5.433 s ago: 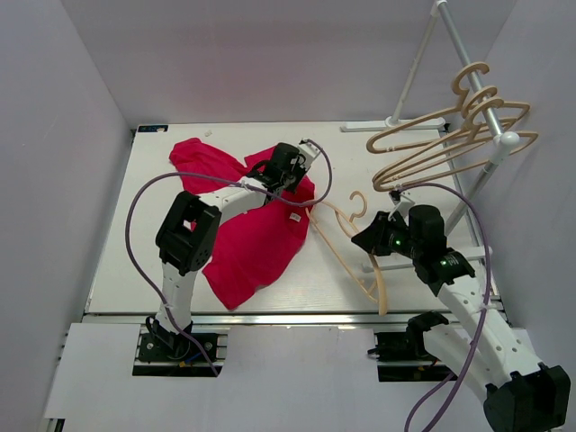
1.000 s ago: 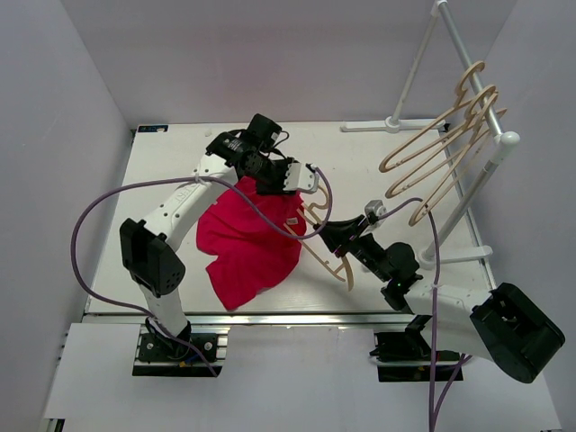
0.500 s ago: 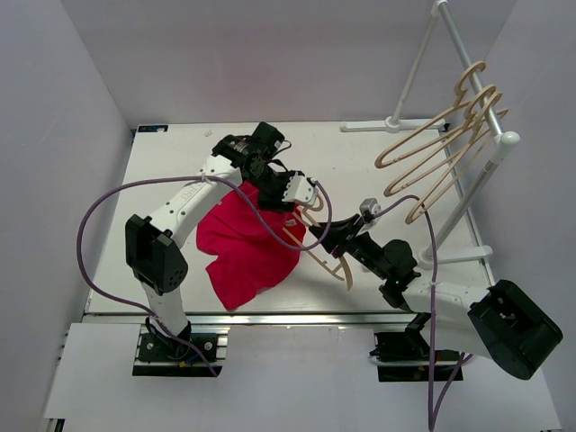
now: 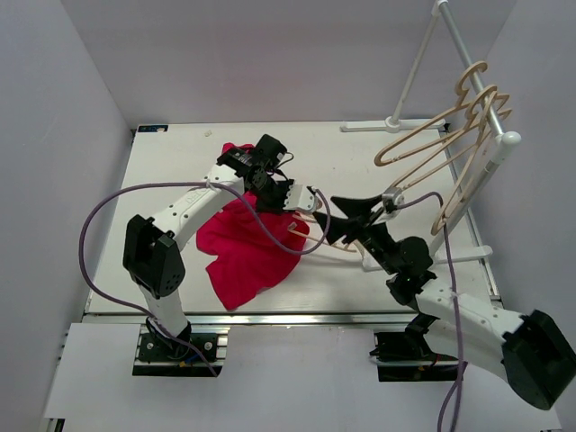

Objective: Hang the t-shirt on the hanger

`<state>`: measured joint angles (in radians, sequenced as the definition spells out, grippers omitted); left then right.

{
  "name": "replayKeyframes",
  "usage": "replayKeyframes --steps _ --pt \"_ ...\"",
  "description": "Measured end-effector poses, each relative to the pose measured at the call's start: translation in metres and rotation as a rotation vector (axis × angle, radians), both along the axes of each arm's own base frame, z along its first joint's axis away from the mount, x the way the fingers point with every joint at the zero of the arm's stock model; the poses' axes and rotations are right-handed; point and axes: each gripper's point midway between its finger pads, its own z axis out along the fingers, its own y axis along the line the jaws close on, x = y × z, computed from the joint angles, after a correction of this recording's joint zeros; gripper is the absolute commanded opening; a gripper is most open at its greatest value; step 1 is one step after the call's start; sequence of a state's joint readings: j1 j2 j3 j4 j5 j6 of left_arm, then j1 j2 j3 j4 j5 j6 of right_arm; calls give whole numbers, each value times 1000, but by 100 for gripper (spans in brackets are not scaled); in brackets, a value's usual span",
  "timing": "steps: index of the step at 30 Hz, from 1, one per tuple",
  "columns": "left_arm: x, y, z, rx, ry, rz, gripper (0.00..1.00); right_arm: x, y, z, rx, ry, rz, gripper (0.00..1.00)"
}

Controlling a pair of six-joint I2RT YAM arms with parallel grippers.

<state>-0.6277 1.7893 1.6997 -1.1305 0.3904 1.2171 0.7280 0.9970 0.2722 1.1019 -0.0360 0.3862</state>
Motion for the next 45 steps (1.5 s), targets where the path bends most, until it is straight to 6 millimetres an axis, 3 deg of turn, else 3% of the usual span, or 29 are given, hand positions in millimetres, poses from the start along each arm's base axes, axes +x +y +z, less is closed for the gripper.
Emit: replayKeyframes --steps 1,3,5,8,12,15,20,24,28,34,41,45 --pt "5 2 -4 10 -18 28 0 0 -3 21 34 -18 -13 89" --pt "12 8 -9 25 -40 80 0 2 -6 51 64 -10 -35 89" --pt "19 13 -8 28 -66 126 0 6 -5 59 43 46 -52 89" --pt "29 21 4 19 -121 187 0 -1 8 38 -51 197 -30 89" --pt "39 31 28 1 -206 243 0 -26 23 -11 -214 379 17 89" --pt "44 40 45 -14 -261 279 0 -44 24 -42 -322 480 32 89" --pt "46 69 65 -33 -361 384 0 -48 11 -67 -399 586 -27 89" --pt "54 95 88 -76 -472 546 0 -41 18 -72 -430 628 -63 89" --pt "65 103 122 -191 -559 683 0 -18 43 -70 -410 630 -149 89" --pt "60 105 158 -334 -607 759 0 43 83 -60 -297 596 -350 89" --pt "47 111 148 -344 -583 775 0 102 136 -44 -146 561 -447 89" --pt "43 115 147 -352 -578 783 0 130 152 -49 -94 588 -472 83"
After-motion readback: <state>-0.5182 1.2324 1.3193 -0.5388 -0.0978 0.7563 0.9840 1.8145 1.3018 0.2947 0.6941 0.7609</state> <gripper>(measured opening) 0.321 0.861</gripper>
